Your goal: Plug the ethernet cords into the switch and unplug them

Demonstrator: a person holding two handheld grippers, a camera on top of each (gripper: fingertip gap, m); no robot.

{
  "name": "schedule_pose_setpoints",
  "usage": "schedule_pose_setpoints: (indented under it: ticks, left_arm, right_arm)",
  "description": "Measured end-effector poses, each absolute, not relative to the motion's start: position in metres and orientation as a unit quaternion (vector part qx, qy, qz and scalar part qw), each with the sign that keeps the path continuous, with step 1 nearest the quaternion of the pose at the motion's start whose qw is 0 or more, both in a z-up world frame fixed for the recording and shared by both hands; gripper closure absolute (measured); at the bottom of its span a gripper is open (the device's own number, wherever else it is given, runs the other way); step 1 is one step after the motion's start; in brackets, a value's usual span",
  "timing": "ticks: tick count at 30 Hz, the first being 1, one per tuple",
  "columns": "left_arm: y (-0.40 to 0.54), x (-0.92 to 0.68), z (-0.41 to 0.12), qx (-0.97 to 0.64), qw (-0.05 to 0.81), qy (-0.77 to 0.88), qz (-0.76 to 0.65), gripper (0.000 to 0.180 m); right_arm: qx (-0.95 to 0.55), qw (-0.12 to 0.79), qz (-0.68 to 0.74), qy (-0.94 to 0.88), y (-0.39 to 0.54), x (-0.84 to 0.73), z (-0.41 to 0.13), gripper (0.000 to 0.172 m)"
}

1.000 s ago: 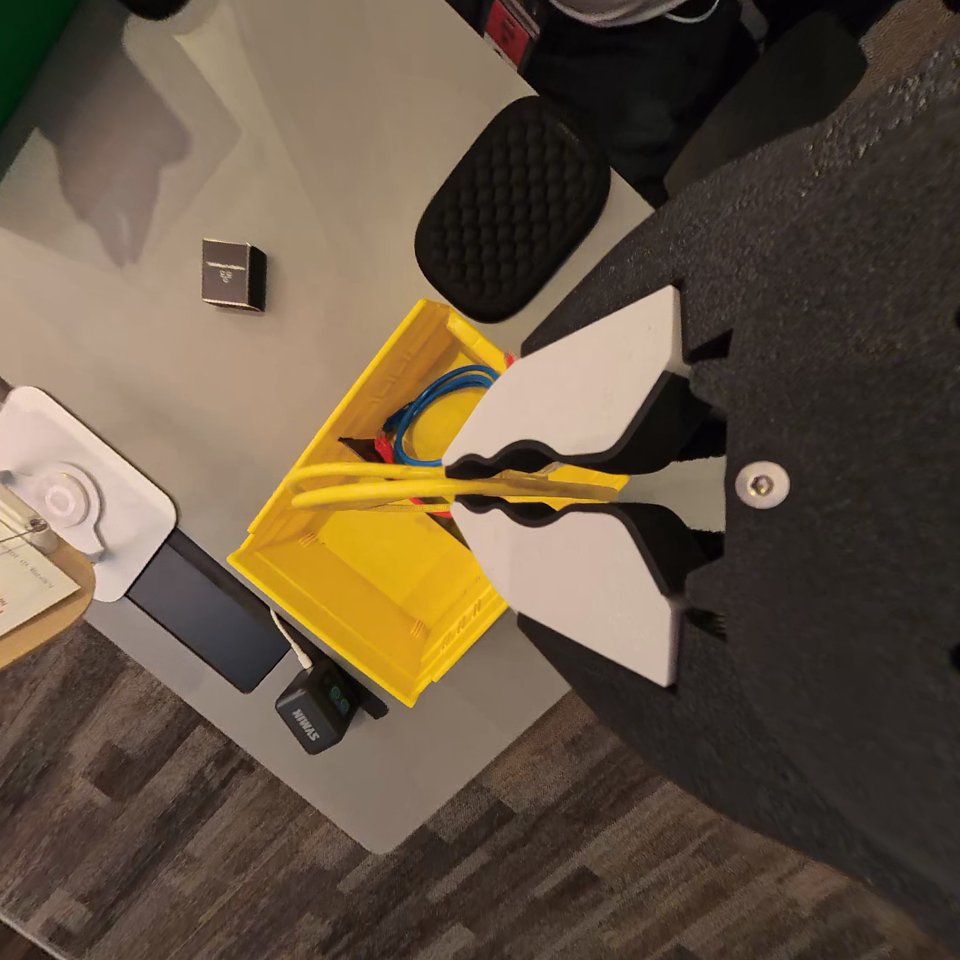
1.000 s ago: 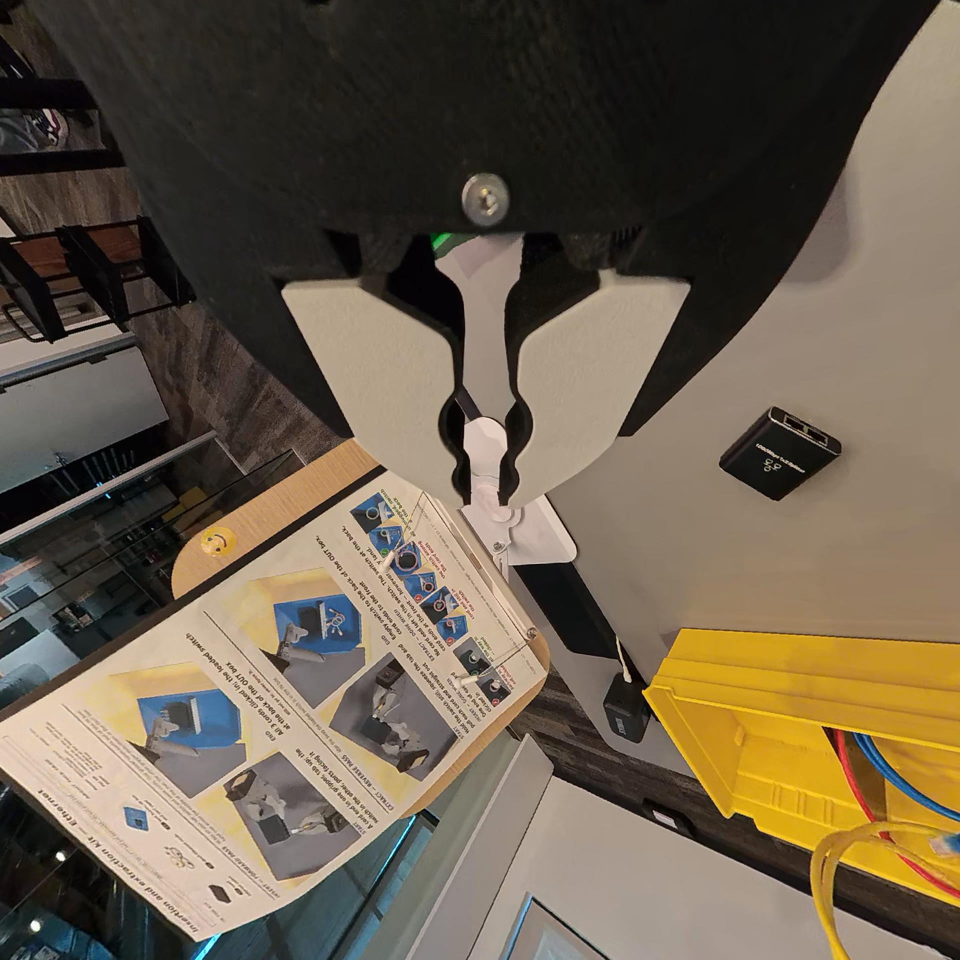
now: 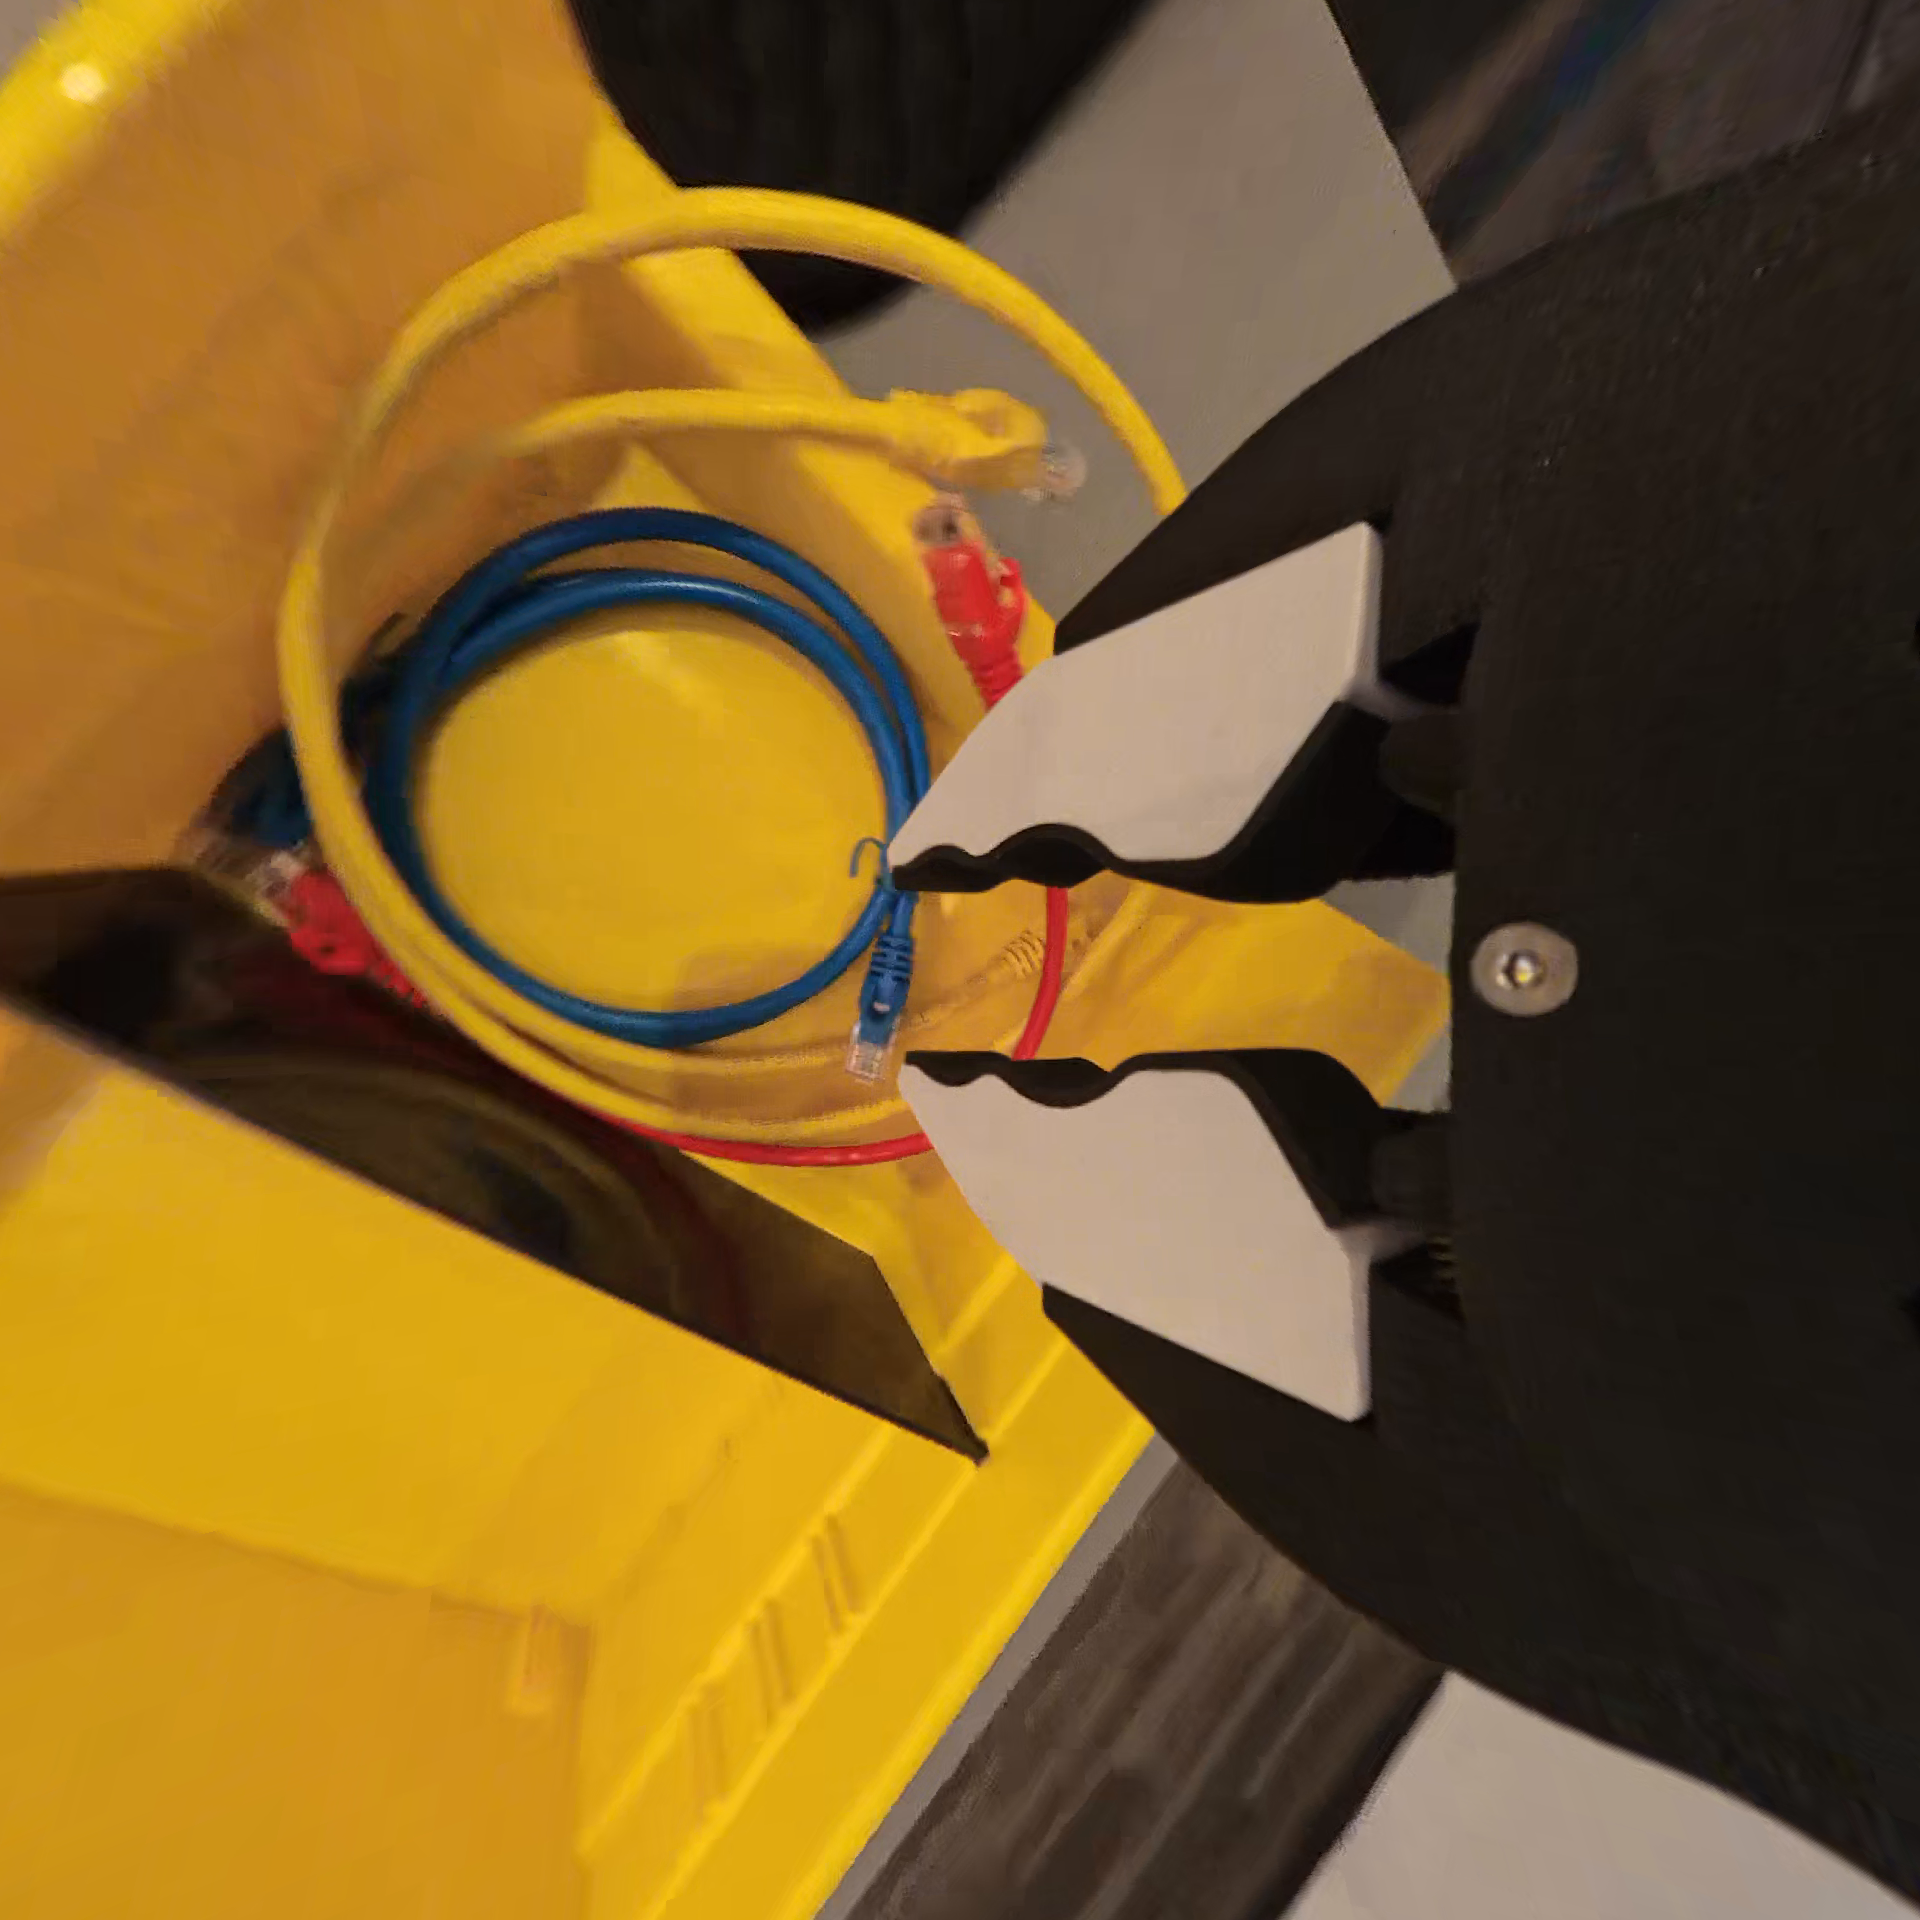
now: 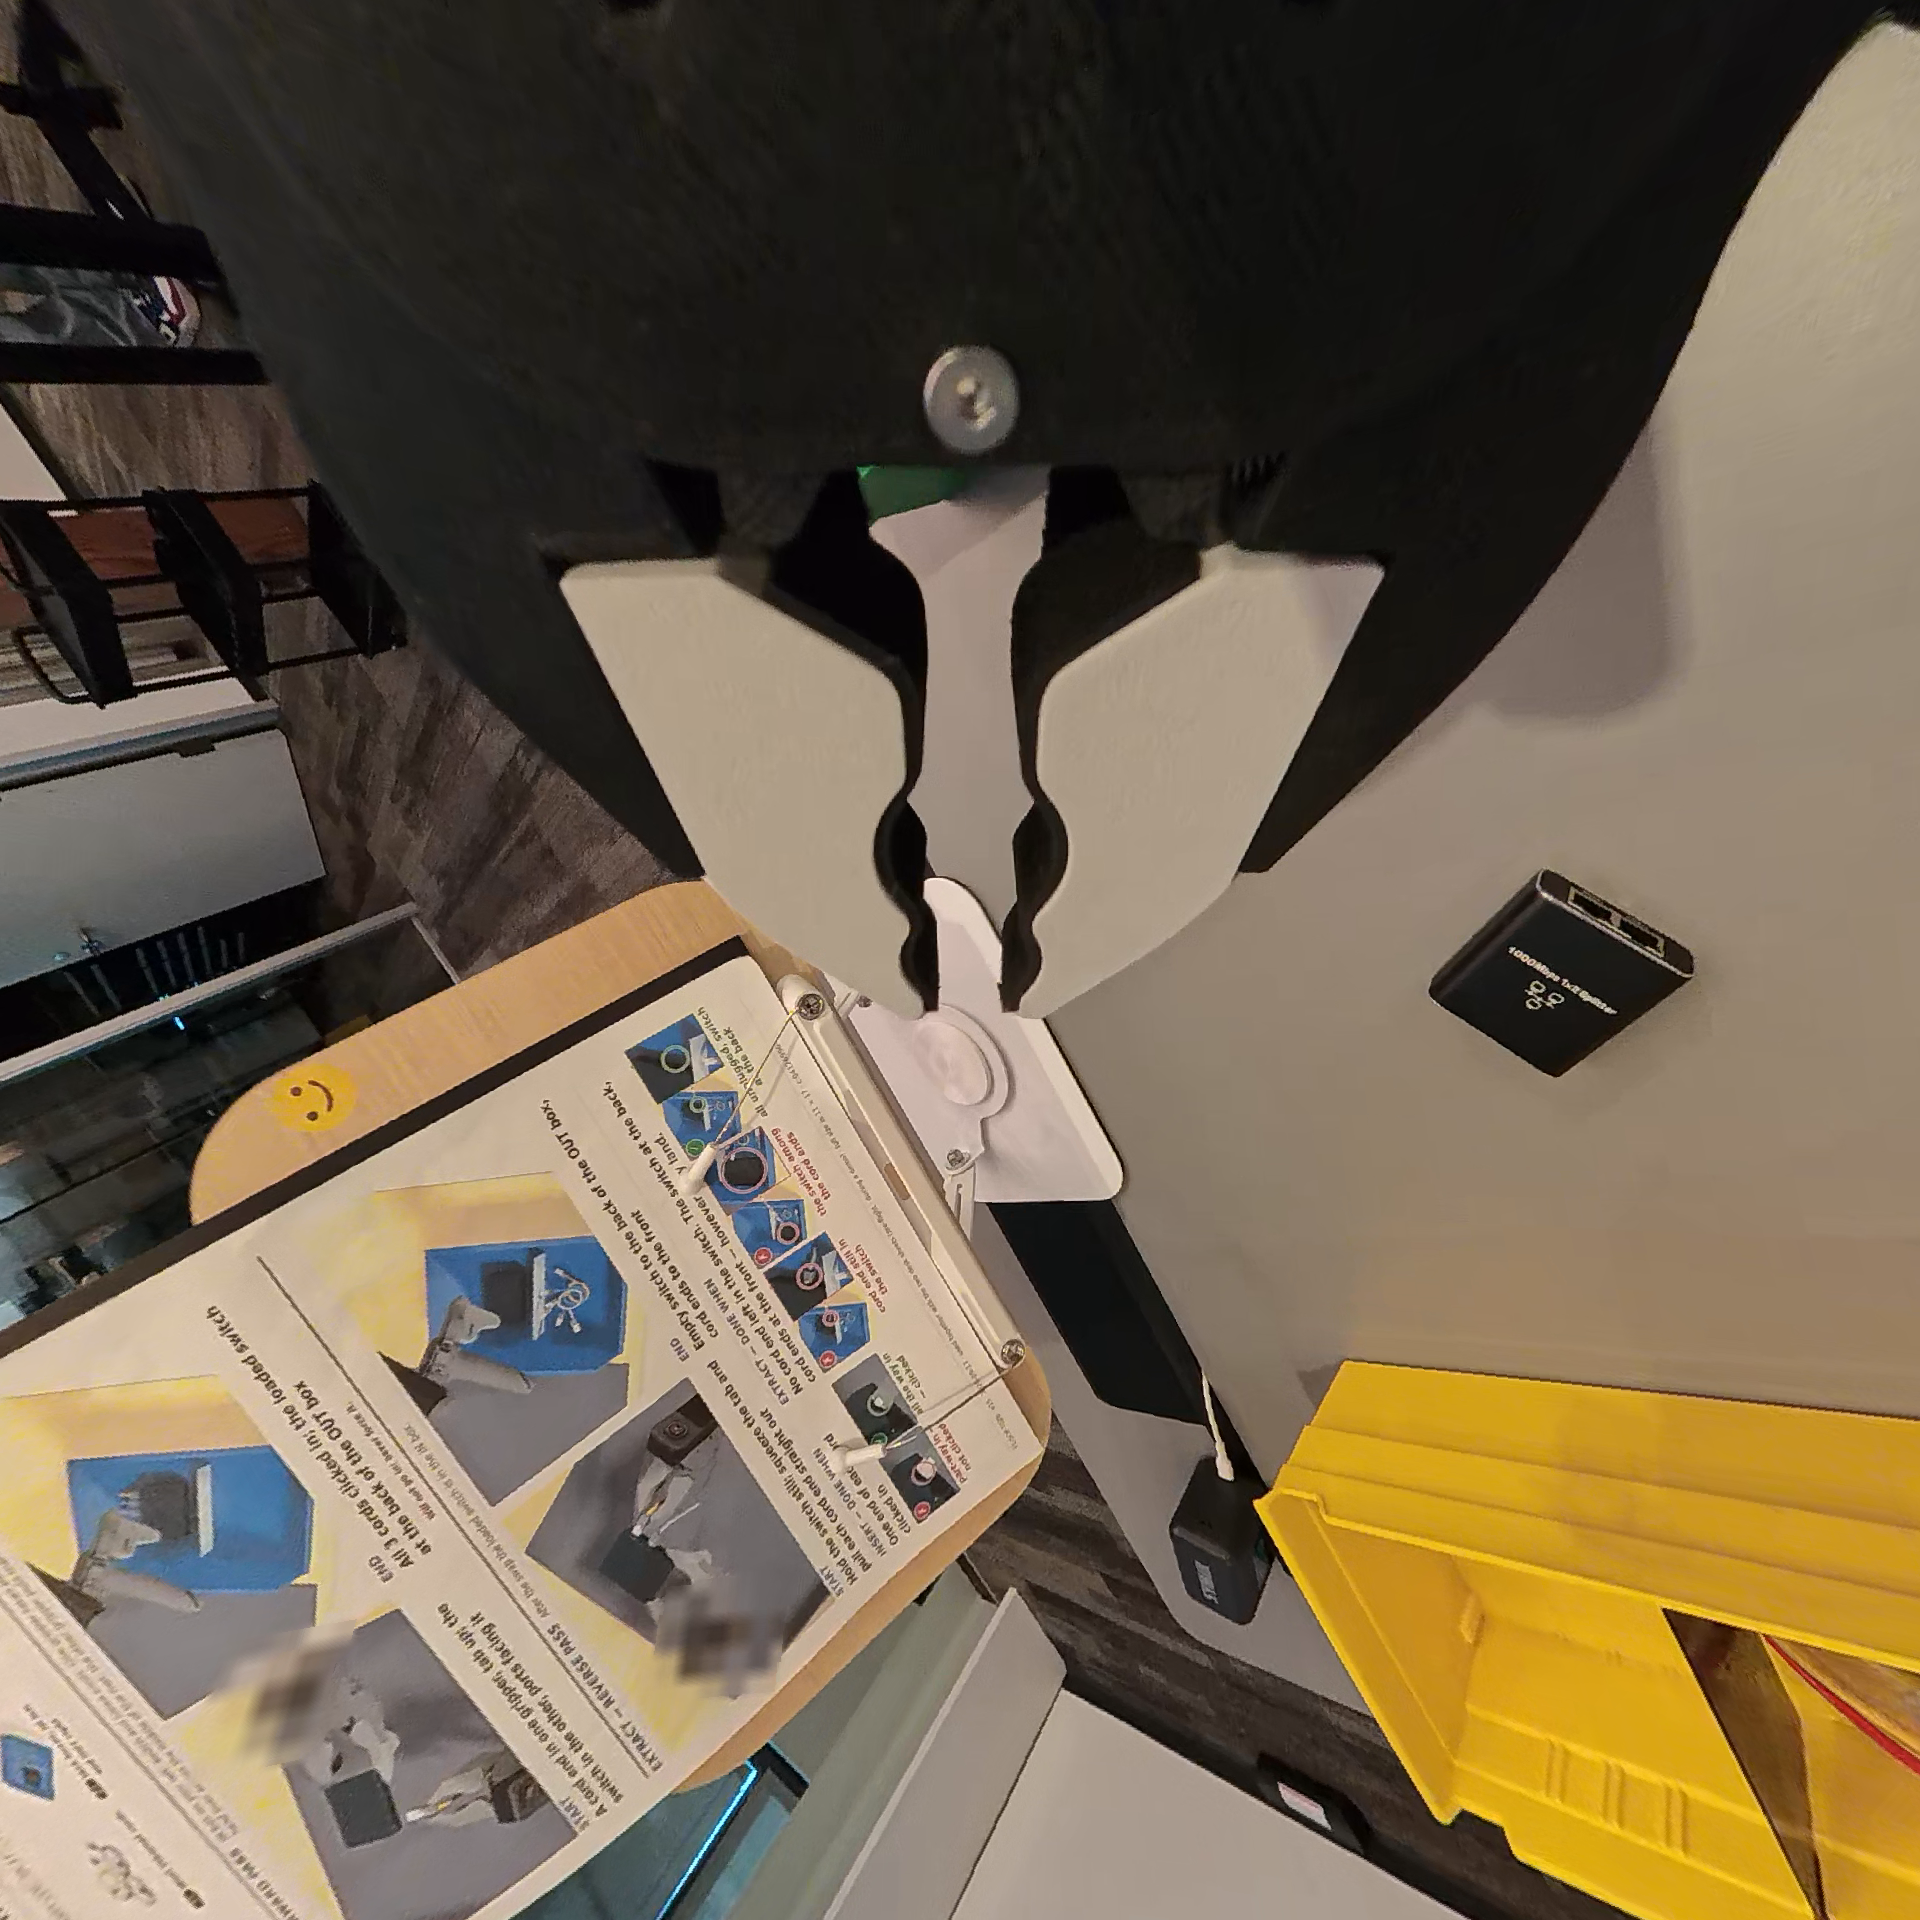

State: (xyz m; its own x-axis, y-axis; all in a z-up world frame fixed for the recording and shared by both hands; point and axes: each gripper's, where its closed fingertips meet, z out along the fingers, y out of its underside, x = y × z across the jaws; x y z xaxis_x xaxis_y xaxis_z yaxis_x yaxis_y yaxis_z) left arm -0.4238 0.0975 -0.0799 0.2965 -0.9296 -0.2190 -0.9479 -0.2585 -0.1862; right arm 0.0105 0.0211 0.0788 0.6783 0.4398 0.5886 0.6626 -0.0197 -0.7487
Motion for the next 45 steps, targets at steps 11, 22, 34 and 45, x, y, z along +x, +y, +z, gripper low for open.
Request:
schedule_pose_setpoints:
  ticks: [11, 22, 34, 45]
  left_arm:
    - [0.049, -0.44, -0.096, -0.714, 0.016, 0.699, -0.027, 0.141]
    - [0.024, -0.429, -0.118, -0.694, -0.081, 0.704, -0.129, 0.153]
    - [0.053, -0.409, -0.037, -0.731, 0.061, 0.638, -0.232, 0.155]
    - [0.086, -0.391, 0.066, -0.739, 0.224, 0.61, -0.175, 0.156]
  right_arm:
    - [-0.726, 0.542, -0.112, -0.409, 0.033, 0.003, 0.056, 0.158]
    - [-0.734, 0.527, -0.123, -0.412, 0.036, 0.004, 0.048, 0.158]
    - [-0.734, 0.522, -0.124, -0.417, 0.038, 0.002, 0.044, 0.158]
    - [-0.721, 0.547, -0.11, -0.411, 0.03, 0.003, 0.059, 0.158]
